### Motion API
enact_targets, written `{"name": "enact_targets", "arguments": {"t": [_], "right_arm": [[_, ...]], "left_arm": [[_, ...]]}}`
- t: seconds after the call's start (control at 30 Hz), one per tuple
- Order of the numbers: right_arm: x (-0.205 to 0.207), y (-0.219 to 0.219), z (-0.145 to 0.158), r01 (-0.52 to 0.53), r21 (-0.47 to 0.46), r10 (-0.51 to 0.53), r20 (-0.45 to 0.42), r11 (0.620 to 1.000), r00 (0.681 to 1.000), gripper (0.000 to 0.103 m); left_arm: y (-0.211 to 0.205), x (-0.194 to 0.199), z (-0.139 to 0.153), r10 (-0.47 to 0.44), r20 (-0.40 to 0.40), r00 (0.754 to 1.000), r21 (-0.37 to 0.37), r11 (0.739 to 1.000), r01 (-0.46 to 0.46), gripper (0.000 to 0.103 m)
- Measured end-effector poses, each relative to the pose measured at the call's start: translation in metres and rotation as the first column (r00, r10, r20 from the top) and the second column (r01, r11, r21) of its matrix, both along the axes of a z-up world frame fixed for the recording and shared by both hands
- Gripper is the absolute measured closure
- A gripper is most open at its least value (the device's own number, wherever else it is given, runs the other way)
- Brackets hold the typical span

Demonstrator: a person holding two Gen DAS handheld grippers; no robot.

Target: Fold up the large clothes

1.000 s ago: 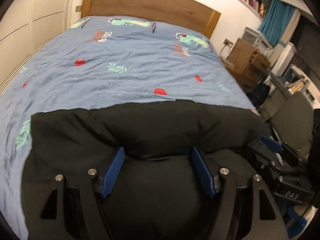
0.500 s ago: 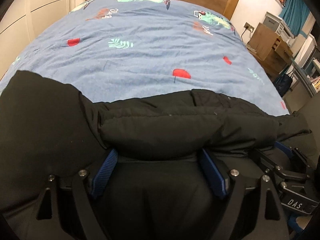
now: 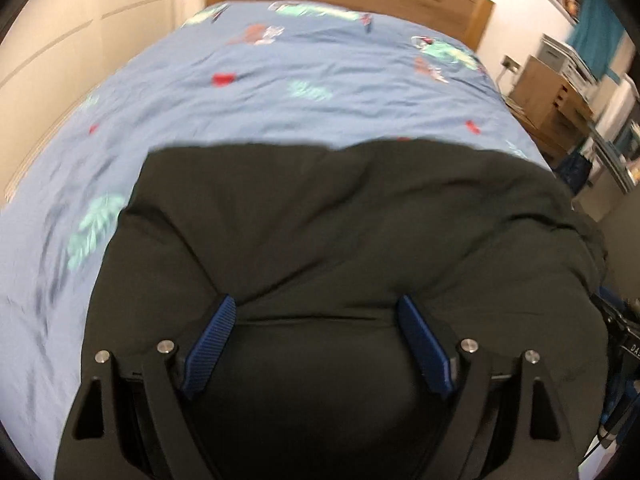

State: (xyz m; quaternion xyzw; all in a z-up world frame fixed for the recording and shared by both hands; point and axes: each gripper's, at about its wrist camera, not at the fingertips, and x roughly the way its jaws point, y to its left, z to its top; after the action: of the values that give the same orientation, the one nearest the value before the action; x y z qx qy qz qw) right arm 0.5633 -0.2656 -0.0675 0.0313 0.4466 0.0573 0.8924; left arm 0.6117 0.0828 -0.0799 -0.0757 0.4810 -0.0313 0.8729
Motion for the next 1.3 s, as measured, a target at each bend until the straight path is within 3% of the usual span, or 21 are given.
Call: {"name": "enact_targets", "arguments": {"t": [0.13, 0.27, 0.4, 0.53, 0.63, 0.77, 1.3], "right_arm": [[-0.007, -0.03, -0.012, 0.068, 0.029, -0.068, -0.011, 0.997, 0.998, 0.013], [-0.022, -0.045, -0.01, 0.141, -0.014, -0.141, -0.033, 0.99, 0.989, 0.013], [-0.052, -0.038, 0.011, 0.123, -0.03, -0.122, 0.035, 0.992, 0.992, 0.013], [-0.081, -0.03, 0.016, 0.088, 0.021, -0.089, 0.07, 0.996, 0.994, 0.013], [-0.09, -0.028, 0.001, 0.082, -0.009, -0.082, 0.04, 0.997, 0.996, 0.013], [-0.108, -0.04, -0.007, 0.129, 0.012, -0.129, 0.018, 0.992, 0.991, 0.013], [-0.176, -0.034, 0.014, 0.196, 0.002, -0.196, -0.037, 0.981, 0.98, 0.013]], "left_arm": [[0.011, -0.006, -0.007, 0.037, -0.01, 0.999, -0.031, 0.999, -0.037, 0.019], [0.005, -0.033, 0.011, 0.054, 0.034, 0.998, 0.041, 0.998, -0.055, 0.019], [0.005, -0.074, 0.028, 0.055, 0.115, 0.992, 0.054, 0.997, -0.062, 0.019], [0.01, -0.104, 0.016, 0.062, 0.103, 0.993, 0.082, 0.994, -0.071, 0.019], [0.013, -0.12, 0.005, 0.06, 0.103, 0.993, 0.11, 0.991, -0.072, 0.019], [0.012, -0.143, 0.011, 0.054, 0.124, 0.991, 0.122, 0.99, -0.069, 0.019], [0.006, -0.243, 0.06, -0.016, 0.213, 0.977, 0.123, 0.992, -0.011, 0.019]]}}
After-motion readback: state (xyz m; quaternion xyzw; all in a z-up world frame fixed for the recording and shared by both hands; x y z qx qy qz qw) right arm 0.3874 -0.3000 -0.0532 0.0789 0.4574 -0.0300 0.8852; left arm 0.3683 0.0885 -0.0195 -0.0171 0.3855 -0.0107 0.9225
